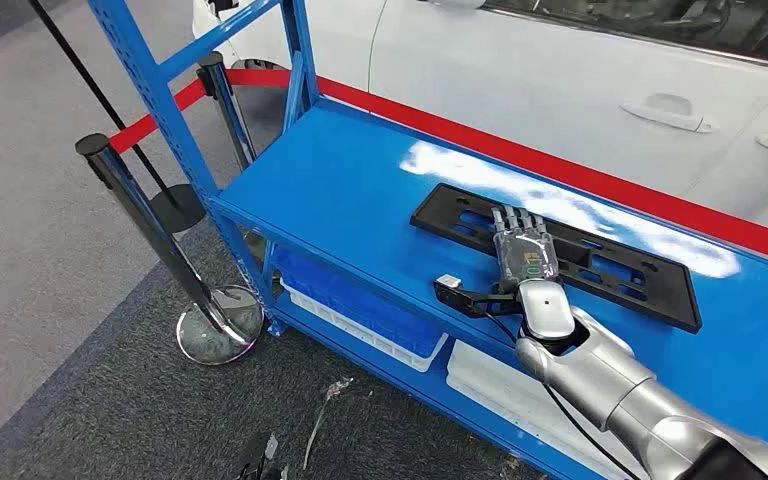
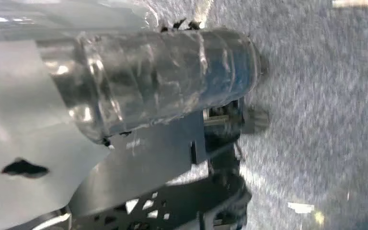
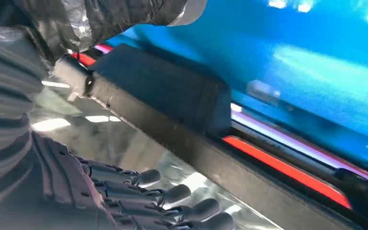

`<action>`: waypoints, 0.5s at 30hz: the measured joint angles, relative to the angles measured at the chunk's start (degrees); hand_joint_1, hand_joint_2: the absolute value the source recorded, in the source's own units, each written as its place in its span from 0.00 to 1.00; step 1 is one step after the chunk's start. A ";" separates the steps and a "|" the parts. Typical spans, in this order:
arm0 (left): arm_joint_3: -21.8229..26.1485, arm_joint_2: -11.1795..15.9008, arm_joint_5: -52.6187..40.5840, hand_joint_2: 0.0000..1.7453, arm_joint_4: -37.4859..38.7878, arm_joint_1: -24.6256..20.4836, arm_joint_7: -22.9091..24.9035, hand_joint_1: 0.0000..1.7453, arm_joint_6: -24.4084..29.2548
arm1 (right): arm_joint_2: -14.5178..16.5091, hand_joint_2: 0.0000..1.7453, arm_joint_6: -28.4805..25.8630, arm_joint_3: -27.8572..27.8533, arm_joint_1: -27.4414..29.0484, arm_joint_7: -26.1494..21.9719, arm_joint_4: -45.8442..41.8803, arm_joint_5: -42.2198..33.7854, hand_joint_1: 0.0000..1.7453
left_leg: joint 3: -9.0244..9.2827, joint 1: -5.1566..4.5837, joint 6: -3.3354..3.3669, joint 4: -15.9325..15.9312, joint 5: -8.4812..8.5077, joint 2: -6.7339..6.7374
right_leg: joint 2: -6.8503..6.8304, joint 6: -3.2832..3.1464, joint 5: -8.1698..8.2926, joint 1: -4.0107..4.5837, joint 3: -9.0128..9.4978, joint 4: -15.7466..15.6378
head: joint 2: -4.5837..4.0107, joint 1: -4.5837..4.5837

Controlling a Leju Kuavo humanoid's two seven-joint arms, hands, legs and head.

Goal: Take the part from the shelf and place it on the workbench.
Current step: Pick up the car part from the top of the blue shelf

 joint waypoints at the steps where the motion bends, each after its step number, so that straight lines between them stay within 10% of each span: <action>1: -0.01 -0.02 0.00 0.00 0.00 -0.01 0.01 0.00 0.01 | -0.10 1.00 -0.01 0.00 -0.03 0.14 0.07 0.00 0.00 | 0.25 0.07 0.10 -0.36 0.17 0.03 | -0.04 0.11 -0.48 0.03 -0.24 0.62 | 0.00 0.04; 5: -0.07 -0.09 0.02 0.00 0.00 -0.06 0.12 0.00 0.02 | -0.85 1.00 0.03 -0.01 -0.21 0.71 0.82 0.00 0.00 | 0.65 0.21 0.63 -0.92 0.51 0.10 | -0.16 0.56 -5.59 0.05 -5.47 11.65 | 0.00 0.22; 7: -0.22 -0.11 0.05 0.00 0.00 -0.01 0.18 0.00 0.02 | -1.31 1.00 0.30 -0.01 -0.11 1.08 1.36 0.07 0.00 | 0.57 0.18 0.70 -0.59 0.31 0.09 | -0.18 0.63 -5.42 0.01 -6.93 14.17 | 0.00 0.23; 11: -0.73 -0.23 0.23 0.00 0.00 -0.04 0.22 0.00 0.03 | -2.09 1.00 1.31 -0.01 -0.49 1.89 1.97 0.96 0.00 | 0.21 -0.01 0.05 0.89 -0.69 0.04 | -0.36 0.20 0.06 0.02 -1.05 2.15 | 0.00 0.20; 15: -0.89 -0.23 0.53 0.00 0.00 -0.06 0.23 0.00 0.11 | -2.72 1.00 2.45 -0.02 -0.72 3.61 2.17 2.23 0.00 | -0.05 -0.11 -0.78 1.40 -1.14 0.03 | -0.29 -0.99 0.19 0.19 -0.26 0.53 | 0.00 0.15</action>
